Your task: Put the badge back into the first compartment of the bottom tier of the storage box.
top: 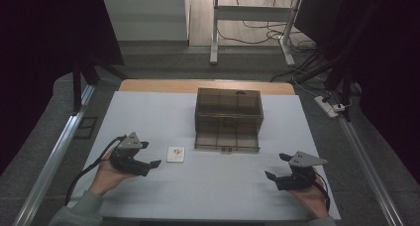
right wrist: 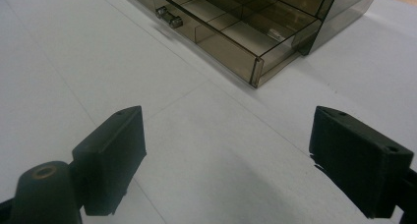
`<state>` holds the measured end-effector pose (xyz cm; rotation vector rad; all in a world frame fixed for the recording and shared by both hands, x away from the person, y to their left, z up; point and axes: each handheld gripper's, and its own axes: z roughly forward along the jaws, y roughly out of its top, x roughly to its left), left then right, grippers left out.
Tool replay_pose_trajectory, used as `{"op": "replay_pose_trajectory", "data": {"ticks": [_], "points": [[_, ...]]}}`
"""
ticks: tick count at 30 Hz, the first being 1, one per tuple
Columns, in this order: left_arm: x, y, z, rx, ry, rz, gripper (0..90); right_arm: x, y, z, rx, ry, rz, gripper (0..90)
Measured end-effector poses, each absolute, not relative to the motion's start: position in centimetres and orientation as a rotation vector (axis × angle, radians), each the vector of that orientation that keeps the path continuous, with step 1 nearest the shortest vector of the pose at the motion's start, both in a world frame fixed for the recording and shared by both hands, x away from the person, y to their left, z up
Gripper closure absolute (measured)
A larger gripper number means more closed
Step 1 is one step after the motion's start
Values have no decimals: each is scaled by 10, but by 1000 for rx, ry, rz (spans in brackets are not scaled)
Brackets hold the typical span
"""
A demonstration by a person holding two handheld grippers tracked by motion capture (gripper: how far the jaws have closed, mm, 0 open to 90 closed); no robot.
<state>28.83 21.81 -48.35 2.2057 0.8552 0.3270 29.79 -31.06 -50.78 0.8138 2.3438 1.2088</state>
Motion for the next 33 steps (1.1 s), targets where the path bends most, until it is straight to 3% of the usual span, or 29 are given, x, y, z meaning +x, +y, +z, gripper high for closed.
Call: {"op": "replay_pose_trajectory", "data": {"ticks": [33], "points": [[342,171,-474,2278,753,272,185,299,-309,-511,814,2376,1184,139]]}}
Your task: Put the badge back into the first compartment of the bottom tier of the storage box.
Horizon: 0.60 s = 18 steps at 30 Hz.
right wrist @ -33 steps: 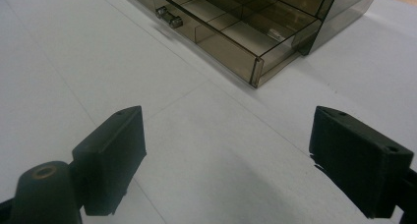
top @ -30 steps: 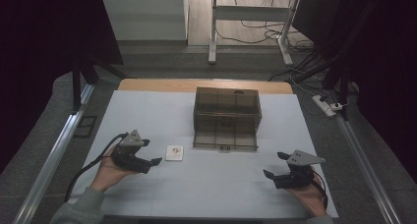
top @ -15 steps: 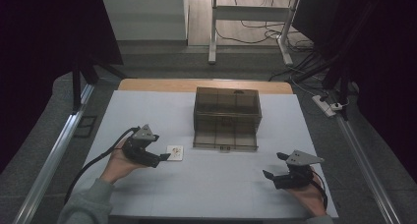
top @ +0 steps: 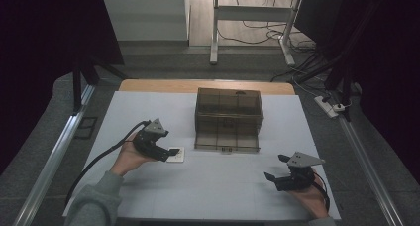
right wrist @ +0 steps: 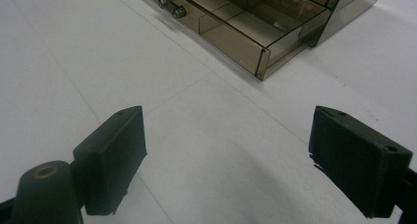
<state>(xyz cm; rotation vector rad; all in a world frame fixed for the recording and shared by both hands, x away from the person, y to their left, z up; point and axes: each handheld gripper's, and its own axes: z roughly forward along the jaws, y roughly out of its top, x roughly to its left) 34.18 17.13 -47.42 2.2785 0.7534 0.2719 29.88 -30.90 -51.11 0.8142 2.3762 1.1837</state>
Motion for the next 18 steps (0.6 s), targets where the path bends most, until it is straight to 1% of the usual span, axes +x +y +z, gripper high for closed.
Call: {"op": "replay_pose_trajectory", "data": {"ticks": [14,15,18], "points": [[359,164,-479,2300,746,235,193,299,-308,-512,812,2393,1172,142],[361,164,-482,2318,746,204,193,299,-308,-512,814,2390,1176,142],[363,163,-485,2334,741,172,190,300,-308,-512,815,2390,1175,142]]}}
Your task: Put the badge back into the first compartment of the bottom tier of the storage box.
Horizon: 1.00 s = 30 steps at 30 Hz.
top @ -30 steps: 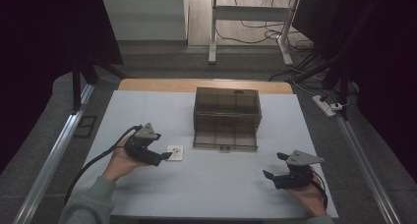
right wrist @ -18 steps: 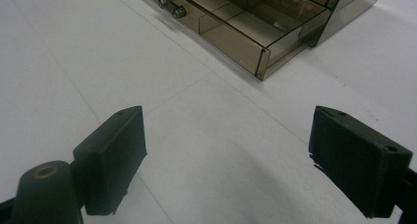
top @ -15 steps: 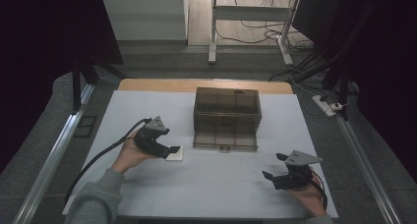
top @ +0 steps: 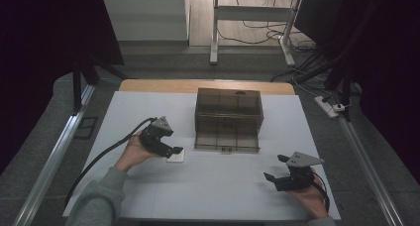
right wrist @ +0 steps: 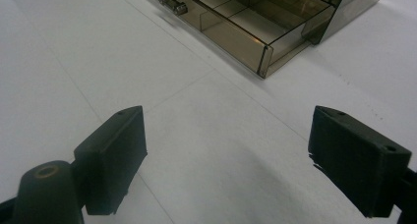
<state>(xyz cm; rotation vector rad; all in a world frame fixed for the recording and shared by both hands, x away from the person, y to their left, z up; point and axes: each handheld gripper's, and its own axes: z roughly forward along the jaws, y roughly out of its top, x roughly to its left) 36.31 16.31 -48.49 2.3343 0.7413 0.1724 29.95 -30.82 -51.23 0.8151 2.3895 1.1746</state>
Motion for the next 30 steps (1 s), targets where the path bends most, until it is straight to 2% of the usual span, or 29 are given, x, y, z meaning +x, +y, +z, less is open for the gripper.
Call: {"op": "replay_pose_trajectory", "data": {"ticks": [30], "points": [[380,149,-521,2443,721,61,187,299,-308,-512,813,2385,1179,145]]}}
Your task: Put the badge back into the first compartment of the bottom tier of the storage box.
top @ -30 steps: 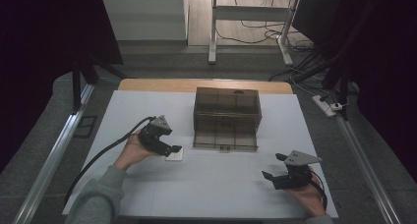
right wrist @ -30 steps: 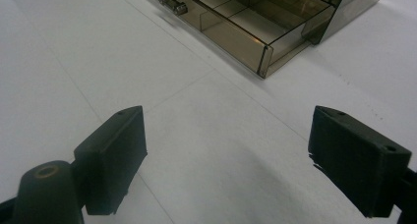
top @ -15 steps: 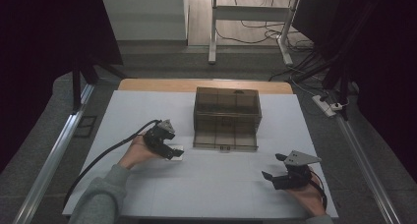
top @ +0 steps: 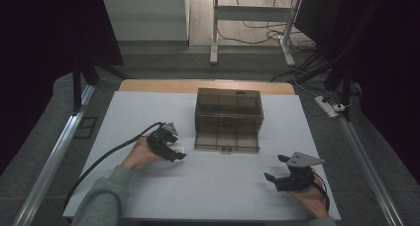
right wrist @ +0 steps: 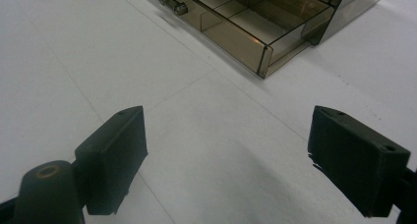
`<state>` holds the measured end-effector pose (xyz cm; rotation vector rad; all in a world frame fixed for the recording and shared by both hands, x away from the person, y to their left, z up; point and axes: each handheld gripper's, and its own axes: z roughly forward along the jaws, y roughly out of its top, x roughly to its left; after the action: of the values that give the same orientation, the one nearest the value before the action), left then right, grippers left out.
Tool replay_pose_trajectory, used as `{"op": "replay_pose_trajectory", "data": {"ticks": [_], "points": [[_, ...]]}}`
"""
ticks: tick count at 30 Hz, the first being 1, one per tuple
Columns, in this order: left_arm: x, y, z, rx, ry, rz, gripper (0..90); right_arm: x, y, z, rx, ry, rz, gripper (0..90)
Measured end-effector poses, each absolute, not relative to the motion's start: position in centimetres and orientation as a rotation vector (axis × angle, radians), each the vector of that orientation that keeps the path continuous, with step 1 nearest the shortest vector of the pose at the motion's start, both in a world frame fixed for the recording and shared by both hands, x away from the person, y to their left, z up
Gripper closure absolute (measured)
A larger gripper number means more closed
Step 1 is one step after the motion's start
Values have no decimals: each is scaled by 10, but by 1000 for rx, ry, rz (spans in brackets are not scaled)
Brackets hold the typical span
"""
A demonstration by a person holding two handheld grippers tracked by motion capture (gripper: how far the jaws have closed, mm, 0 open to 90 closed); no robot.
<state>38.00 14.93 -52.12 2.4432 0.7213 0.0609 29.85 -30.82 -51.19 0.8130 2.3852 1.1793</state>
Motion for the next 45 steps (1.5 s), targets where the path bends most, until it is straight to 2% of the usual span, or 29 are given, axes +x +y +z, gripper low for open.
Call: {"op": "replay_pose_trajectory", "data": {"ticks": [20,26,31,42,45], "points": [[376,149,-526,2550,622,84,192,298,-308,-511,803,2380,1180,146],[374,150,-526,2563,592,119,236,298,-309,-511,804,2384,1178,146],[372,152,-526,2555,580,126,327,298,-308,-511,805,2385,1175,146],[371,153,-523,2557,580,133,331,298,-309,-510,805,2376,1176,148],[369,155,-517,2501,583,124,330,298,-309,-510,804,2375,1175,148]]}}
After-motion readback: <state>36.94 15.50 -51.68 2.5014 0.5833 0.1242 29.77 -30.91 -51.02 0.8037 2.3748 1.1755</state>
